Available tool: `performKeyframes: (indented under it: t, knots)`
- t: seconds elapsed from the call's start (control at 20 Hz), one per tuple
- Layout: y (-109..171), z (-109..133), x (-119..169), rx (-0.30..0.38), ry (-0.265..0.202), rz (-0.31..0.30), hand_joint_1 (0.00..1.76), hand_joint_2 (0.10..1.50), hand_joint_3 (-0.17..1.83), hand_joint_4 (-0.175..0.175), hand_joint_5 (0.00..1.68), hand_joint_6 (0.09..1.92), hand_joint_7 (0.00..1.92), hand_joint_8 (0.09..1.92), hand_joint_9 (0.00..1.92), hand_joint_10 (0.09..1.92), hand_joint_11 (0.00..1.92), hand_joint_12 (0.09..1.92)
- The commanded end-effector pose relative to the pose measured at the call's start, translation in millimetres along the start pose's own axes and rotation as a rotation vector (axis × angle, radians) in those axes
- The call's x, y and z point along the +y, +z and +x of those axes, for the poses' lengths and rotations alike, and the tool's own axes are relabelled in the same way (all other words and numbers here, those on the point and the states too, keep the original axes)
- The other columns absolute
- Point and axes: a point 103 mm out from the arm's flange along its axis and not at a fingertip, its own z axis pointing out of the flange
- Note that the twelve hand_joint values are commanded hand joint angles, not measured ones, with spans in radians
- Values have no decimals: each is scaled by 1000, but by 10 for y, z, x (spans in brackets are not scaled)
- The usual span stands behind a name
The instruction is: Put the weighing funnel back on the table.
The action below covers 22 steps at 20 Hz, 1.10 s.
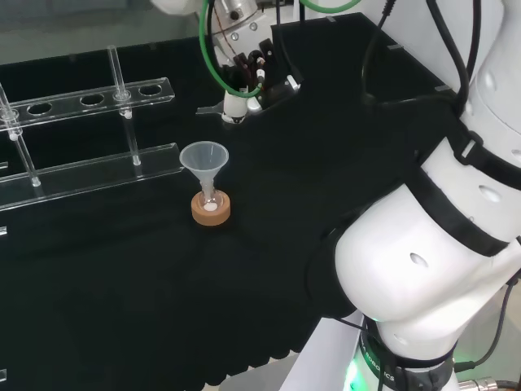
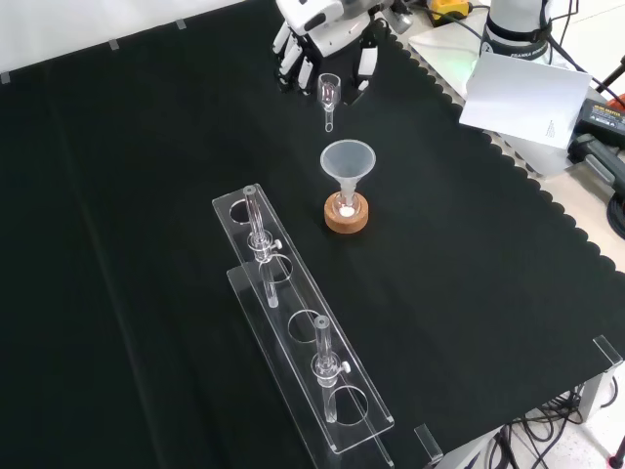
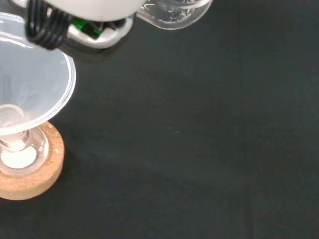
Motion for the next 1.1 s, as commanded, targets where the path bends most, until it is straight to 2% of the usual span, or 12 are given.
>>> performKeyframes:
  t: [0.05,0.25,0.6,1.1]
  knots:
    - [50,-130,33,84,9,-8,1118,631,750,175,1218,811,641,637,986,264,699,1094]
    - [75,-220,70,125,17,-14,1118,631,749,175,1217,813,640,637,983,264,695,1095]
    - [127,-341,242,149,25,-18,1117,632,749,175,1215,817,638,637,979,266,688,1100]
    - [173,-451,796,155,13,2,1117,633,750,175,1212,821,637,639,977,268,689,1106]
